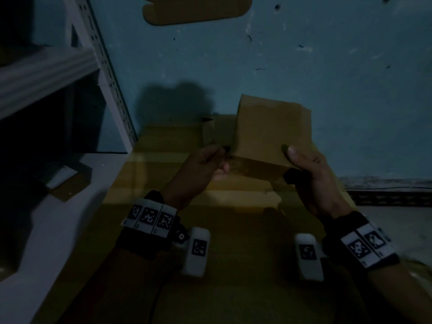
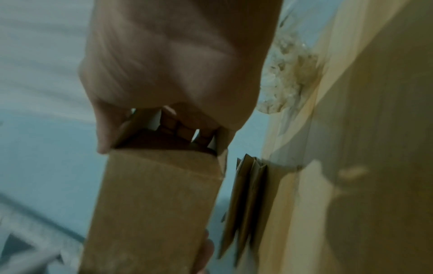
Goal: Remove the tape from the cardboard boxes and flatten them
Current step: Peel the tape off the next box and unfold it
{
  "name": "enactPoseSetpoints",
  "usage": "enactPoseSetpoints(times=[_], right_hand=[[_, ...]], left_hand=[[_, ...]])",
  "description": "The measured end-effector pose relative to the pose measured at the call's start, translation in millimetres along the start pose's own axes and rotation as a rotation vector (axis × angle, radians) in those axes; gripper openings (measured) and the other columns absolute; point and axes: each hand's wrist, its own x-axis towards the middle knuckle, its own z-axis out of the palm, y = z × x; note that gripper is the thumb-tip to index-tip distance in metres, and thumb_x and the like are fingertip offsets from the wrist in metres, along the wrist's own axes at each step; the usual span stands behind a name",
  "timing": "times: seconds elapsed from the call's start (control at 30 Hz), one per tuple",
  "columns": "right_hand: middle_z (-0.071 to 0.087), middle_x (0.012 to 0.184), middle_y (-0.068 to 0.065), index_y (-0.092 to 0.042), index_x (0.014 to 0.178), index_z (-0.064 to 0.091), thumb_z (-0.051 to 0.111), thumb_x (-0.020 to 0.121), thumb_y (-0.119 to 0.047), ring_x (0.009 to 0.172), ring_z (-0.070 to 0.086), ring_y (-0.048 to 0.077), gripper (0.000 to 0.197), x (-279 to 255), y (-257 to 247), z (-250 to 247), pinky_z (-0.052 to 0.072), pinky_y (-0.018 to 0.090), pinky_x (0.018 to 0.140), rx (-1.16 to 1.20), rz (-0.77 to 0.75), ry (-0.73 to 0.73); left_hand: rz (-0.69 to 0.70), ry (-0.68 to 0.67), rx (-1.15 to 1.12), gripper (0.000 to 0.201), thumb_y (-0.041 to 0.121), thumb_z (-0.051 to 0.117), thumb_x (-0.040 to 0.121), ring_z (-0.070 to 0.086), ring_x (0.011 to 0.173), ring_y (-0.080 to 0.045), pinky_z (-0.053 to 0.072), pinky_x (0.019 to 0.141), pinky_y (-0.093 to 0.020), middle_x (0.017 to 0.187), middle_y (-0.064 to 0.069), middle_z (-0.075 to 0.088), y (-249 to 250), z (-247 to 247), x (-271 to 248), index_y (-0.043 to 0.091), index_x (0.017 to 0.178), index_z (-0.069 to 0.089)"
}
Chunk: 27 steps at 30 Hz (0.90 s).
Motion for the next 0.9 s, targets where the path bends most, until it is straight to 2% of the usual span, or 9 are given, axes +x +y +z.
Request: enactPoseSetpoints(times=[0.07, 0.17, 0.27, 0.4, 0.5, 0.63, 0.77, 0.83, 0.9], right_hand=[[0.075, 0.094, 0.002, -0.001, 0.102, 0.066, 0.056, 0.093, -0.017, 0.086, 0.072, 0.017, 0.021, 0.4, -2.3, 0.0, 0.054, 0.022, 0.063, 0.052, -0.008, -0.003], [0.069, 0.084, -0.003, -0.004, 0.090, 0.063, 0.057, 0.093, -0.015, 0.076, 0.064, 0.014, 0.013, 3.3, -0.3, -3.0, 0.046, 0.022, 0.059, 0.027, -0.036, -0.012], [0.068, 0.093, 0.004, -0.002, 0.095, 0.064, 0.061, 0.093, -0.017, 0.084, 0.061, 0.021, 0.015, 5.6, 3.7, -3.4, 0.043, 0.030, 0.065, 0.029, -0.003, 0.006], [0.074, 0.105, 0.009, 0.000, 0.109, 0.067, 0.061, 0.091, -0.009, 0.096, 0.070, 0.024, 0.021, 6.5, 4.9, -3.1, 0.059, 0.031, 0.075, 0.123, 0.038, -0.026], [0.072, 0.111, 0.013, 0.000, 0.113, 0.067, 0.065, 0.088, -0.007, 0.103, 0.069, 0.030, 0.026, 8.0, 7.1, -4.2, 0.061, 0.039, 0.082, 0.142, 0.055, -0.018], [0.075, 0.105, 0.009, -0.005, 0.106, 0.071, 0.064, 0.086, -0.003, 0.101, 0.071, 0.028, 0.022, 8.0, 7.9, -4.8, 0.062, 0.038, 0.078, 0.164, 0.047, -0.012], [0.073, 0.112, 0.011, -0.002, 0.117, 0.064, 0.067, 0.085, 0.000, 0.109, 0.068, 0.030, 0.033, 9.5, 9.2, -7.4, 0.061, 0.043, 0.087, 0.183, 0.047, -0.021], [0.070, 0.119, 0.014, 0.001, 0.124, 0.060, 0.067, 0.083, 0.000, 0.113, 0.066, 0.031, 0.042, 10.4, 11.2, -9.3, 0.060, 0.044, 0.091, 0.182, 0.049, -0.028], [0.069, 0.120, 0.013, 0.003, 0.130, 0.057, 0.078, 0.079, -0.006, 0.114, 0.066, 0.031, 0.055, 10.9, 13.9, -11.6, 0.060, 0.041, 0.088, 0.165, 0.056, -0.037]], left_hand=[[0.020, 0.013, -0.033, 0.032, 0.018, 0.042, 0.105, 0.059, 0.072, 0.000, 0.058, 0.085, -0.029, 0.066, 0.016, 0.061, 2.1, 1.1, -0.1, 0.011, 0.079, 0.058], [0.078, 0.072, 0.033, 0.033, 0.015, 0.042, 0.105, 0.058, 0.068, 0.005, 0.050, 0.069, -0.013, 0.071, 0.006, 0.061, 6.6, 2.5, -1.2, 0.012, 0.077, 0.060], [0.103, 0.119, 0.084, 0.032, 0.012, 0.045, 0.104, 0.055, 0.063, 0.008, 0.047, 0.064, -0.010, 0.073, 0.001, 0.060, 7.7, 2.7, -1.7, 0.015, 0.076, 0.061], [0.111, 0.161, 0.102, 0.028, 0.012, 0.048, 0.103, 0.058, 0.066, 0.001, 0.050, 0.069, -0.020, 0.072, 0.001, 0.063, 5.2, -1.4, -0.9, 0.013, 0.081, 0.065], [0.114, 0.162, 0.127, 0.031, 0.012, 0.048, 0.103, 0.060, 0.067, -0.001, 0.051, 0.069, -0.020, 0.070, 0.004, 0.064, 3.8, -4.1, -0.9, 0.014, 0.077, 0.066], [0.105, 0.158, 0.135, 0.032, 0.010, 0.050, 0.102, 0.062, 0.071, -0.012, 0.053, 0.070, -0.027, 0.071, 0.002, 0.066, 0.3, -5.5, 0.1, 0.016, 0.075, 0.066], [0.125, 0.152, 0.135, 0.034, 0.009, 0.051, 0.101, 0.063, 0.068, -0.008, 0.055, 0.069, -0.026, 0.065, 0.008, 0.067, -3.4, -6.5, -0.6, 0.018, 0.072, 0.066], [0.123, 0.169, 0.088, 0.032, 0.008, 0.052, 0.100, 0.065, 0.070, -0.010, 0.058, 0.070, -0.027, 0.068, 0.004, 0.068, -3.3, -8.2, -0.5, 0.014, 0.073, 0.068], [0.130, 0.194, 0.054, 0.028, 0.006, 0.052, 0.100, 0.067, 0.075, -0.012, 0.061, 0.072, -0.029, 0.076, -0.008, 0.068, -1.8, -8.5, 0.3, 0.007, 0.078, 0.070]])
